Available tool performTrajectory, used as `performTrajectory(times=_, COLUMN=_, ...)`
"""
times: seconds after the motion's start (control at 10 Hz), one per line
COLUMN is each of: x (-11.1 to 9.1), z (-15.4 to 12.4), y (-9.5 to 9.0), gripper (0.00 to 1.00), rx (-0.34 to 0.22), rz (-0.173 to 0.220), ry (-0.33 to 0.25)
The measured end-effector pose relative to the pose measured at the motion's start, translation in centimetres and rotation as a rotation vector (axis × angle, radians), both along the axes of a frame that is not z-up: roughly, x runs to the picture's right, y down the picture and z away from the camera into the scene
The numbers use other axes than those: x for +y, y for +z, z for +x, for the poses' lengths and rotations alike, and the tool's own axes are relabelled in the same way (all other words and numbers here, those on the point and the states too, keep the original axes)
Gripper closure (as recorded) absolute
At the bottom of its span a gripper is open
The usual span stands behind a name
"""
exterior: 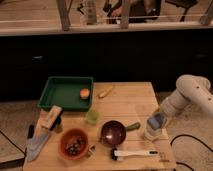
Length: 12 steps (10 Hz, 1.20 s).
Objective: Place sponge in paper cup
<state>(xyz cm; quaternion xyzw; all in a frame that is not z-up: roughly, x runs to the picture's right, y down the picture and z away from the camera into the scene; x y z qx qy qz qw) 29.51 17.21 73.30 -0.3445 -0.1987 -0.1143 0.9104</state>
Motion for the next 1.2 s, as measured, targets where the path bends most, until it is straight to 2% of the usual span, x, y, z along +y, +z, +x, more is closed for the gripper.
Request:
performTrajectory(times=0.1, x=0.0, z=0.0, y=0.0, gripper=0.5, rx=0.001, rz=0.0, ry=0.002)
performTrajectory(times=0.2, x=0.0, z=0.0, y=-0.1, gripper=0.44, rx=0.0, rz=0.0, ry=0.001)
performTrajectory(times=0.4, x=0.0, z=-0.2, y=-1.4, gripper=0.24, rx=-0.004, rz=0.008, ry=-0.016)
performTrajectory(times=0.5, x=-0.1, z=-0.4, y=-2.2, gripper=0.2, rx=-0.005, rz=0.021, ry=-0.027)
performTrajectory(times=0.8, x=-0.2, z=-0.8, y=-3.4, gripper=0.2, rx=-0.014, rz=0.035, ry=-0.047)
performTrajectory(times=1.2, x=-0.4, z=-1.1, y=-3.7, gripper=0.2, rx=-0.022, rz=0.039, ry=-0.057)
